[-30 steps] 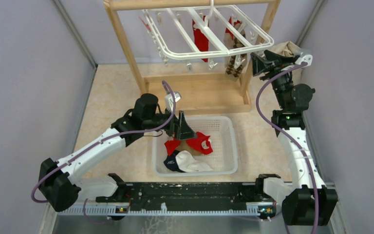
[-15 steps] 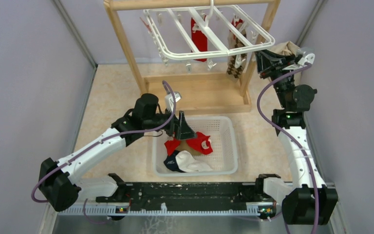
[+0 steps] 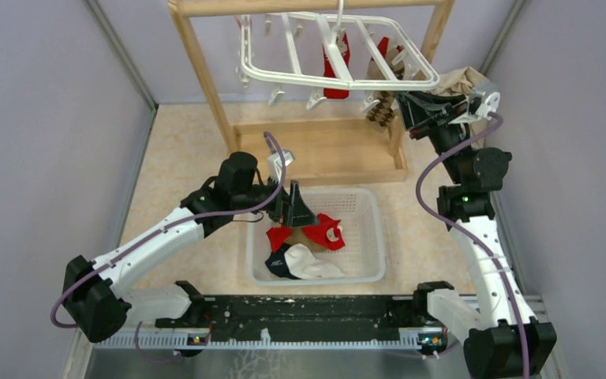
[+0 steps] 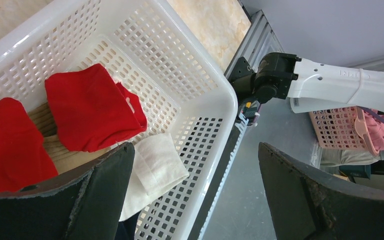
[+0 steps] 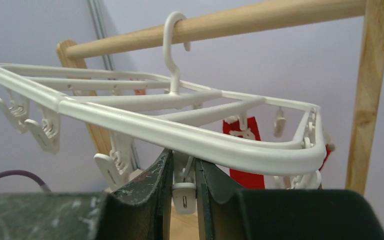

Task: Remove the socks clipped to the hanger
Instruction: Adjust the hanger on the clothesline.

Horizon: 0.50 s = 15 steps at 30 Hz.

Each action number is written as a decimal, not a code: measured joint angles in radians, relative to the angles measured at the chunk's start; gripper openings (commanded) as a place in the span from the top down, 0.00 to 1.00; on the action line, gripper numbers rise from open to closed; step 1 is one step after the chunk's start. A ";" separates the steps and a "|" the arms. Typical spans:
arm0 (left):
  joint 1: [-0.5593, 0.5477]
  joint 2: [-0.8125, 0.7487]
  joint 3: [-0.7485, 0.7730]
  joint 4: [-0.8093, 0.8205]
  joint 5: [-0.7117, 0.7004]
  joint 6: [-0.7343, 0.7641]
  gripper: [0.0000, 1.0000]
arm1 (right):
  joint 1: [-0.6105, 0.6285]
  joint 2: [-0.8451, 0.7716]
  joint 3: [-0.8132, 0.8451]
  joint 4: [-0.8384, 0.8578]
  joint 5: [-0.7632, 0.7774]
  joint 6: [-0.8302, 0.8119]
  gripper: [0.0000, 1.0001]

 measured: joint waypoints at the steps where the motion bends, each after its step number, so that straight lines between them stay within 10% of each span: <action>1: 0.000 0.000 0.000 0.000 0.000 0.000 0.01 | 0.006 -0.010 0.000 0.000 -0.003 -0.001 0.85; 15: -0.006 -0.023 0.000 -0.005 -0.014 0.000 0.01 | 0.192 -0.058 0.001 -0.066 0.006 -0.060 0.86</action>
